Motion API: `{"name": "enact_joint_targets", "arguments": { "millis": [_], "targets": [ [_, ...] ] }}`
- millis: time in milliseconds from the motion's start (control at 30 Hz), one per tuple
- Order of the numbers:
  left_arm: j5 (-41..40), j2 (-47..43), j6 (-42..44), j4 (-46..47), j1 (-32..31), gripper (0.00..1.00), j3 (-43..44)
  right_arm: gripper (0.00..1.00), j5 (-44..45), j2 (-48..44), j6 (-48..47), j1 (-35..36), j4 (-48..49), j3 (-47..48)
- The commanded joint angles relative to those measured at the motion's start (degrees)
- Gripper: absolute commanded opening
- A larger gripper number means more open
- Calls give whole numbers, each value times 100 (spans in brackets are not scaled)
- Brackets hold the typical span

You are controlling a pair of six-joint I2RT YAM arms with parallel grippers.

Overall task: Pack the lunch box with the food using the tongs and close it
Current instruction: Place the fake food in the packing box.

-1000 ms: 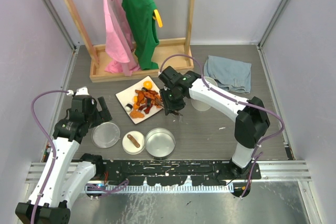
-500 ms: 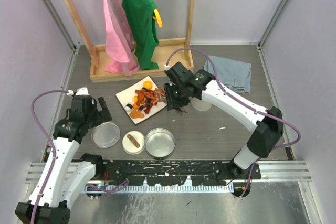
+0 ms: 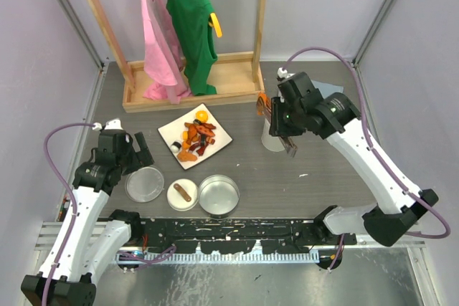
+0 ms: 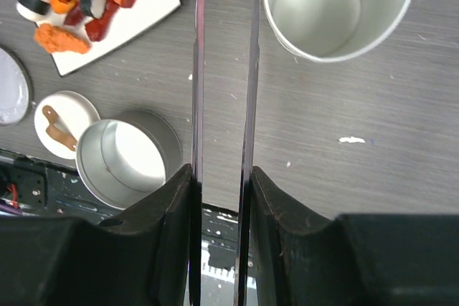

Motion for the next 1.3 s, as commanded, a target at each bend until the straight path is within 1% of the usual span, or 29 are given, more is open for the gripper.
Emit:
{"name": "enact_joint_targets", "arguments": {
  "millis": [0,167,200,300,767,1000,1267],
  "targets": [
    [93,18,-46,226,24,99,33,28,476,-365,-77,-6,-509,268],
    [114,13,-46,237,23,99,31,29,650,-449,-62,-15,-849,286],
    [114,6,-50,236,23,99,33,29,841,-443,-56,-11,-918,295],
    [99,-15,-46,221,23,99,33,29,988,-474,-62,-16,-994,227],
    [55,-19,-55,204,24,99,33,32,911,-316,-87,-19,-367,-587],
    [44,-8,-55,209,32,100,33,40,905,-262,-121,-75,-288,-637],
    [44,1,-55,207,23,99,32,43,898,-266,-147,-212,-205,-664]
  ]
}}
